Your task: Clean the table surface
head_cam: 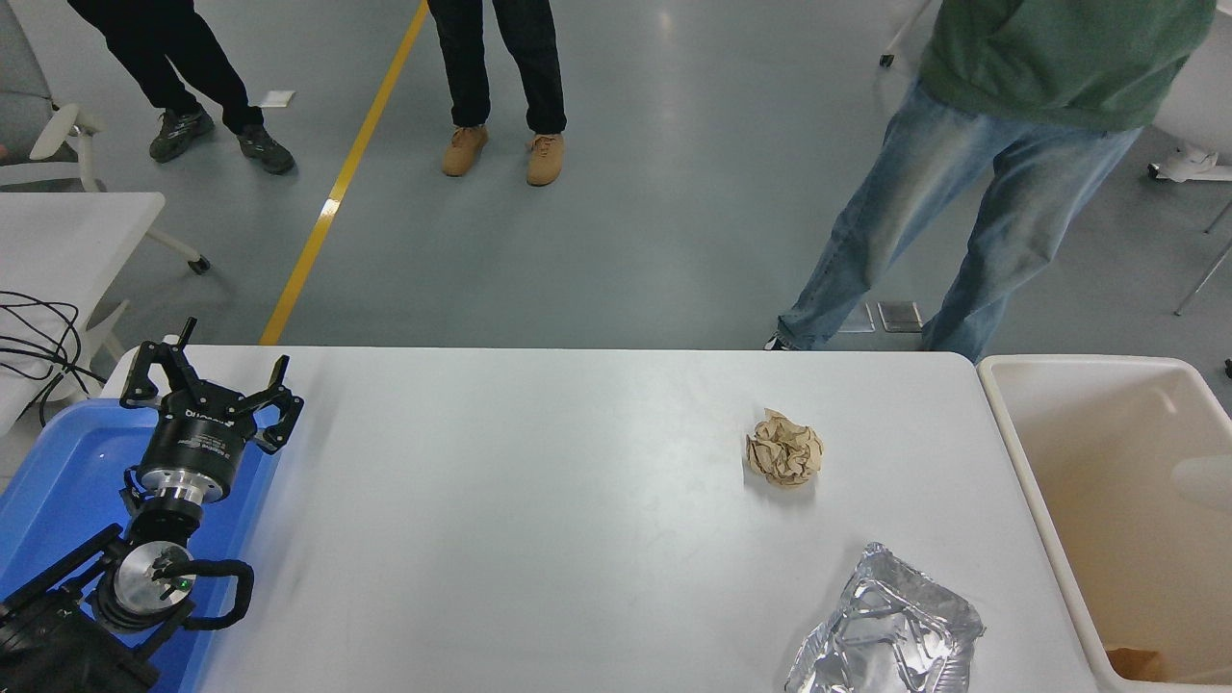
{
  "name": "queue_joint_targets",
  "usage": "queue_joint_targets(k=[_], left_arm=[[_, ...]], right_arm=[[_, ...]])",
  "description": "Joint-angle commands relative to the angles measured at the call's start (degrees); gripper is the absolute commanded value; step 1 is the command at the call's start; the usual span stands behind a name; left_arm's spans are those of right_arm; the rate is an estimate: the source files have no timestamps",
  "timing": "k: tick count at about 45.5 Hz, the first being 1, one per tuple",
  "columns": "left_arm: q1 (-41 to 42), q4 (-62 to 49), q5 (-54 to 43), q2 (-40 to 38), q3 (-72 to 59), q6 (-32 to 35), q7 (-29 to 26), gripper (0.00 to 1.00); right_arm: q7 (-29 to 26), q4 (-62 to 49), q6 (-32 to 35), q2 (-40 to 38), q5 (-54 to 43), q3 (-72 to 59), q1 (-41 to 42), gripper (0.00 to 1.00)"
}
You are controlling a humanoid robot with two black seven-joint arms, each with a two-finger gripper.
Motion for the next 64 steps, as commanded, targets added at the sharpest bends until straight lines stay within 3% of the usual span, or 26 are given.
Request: queue_joint_targets(k=[1, 23, 62, 63, 64], left_arm=[[0.00, 0.00, 0.00, -0.03, 0.00, 0.00, 0.00, 0.99], [0.00, 0.00, 0.00, 0.05, 0.00, 0.00, 0.00, 0.99], [0.00, 0.00, 0.00, -0.03, 0.00, 0.00, 0.00, 0.99], [0.00, 0.00, 0.00, -0.03, 0.00, 0.00, 0.00, 0.99], [0.00, 0.00, 0.00, 0.05, 0.00, 0.00, 0.00, 0.99]], right_arm=[[-3.27, -3.02, -1.49, 4.97, 1.49, 0.10, -0.81, 0.00], [-5.56, -3.29, -4.92, 9.71, 1.49, 0.46, -0.46, 0.00], [-8.28, -3.46, -11.95, 11.39, 1.49, 0.46, 0.42, 0.00], [-8.28, -3.46, -12.65, 11.39, 1.49, 0.37, 0.42, 0.13], [-8.28, -3.81, -15.35, 11.39, 1.49, 0.54, 0.42, 0.71]])
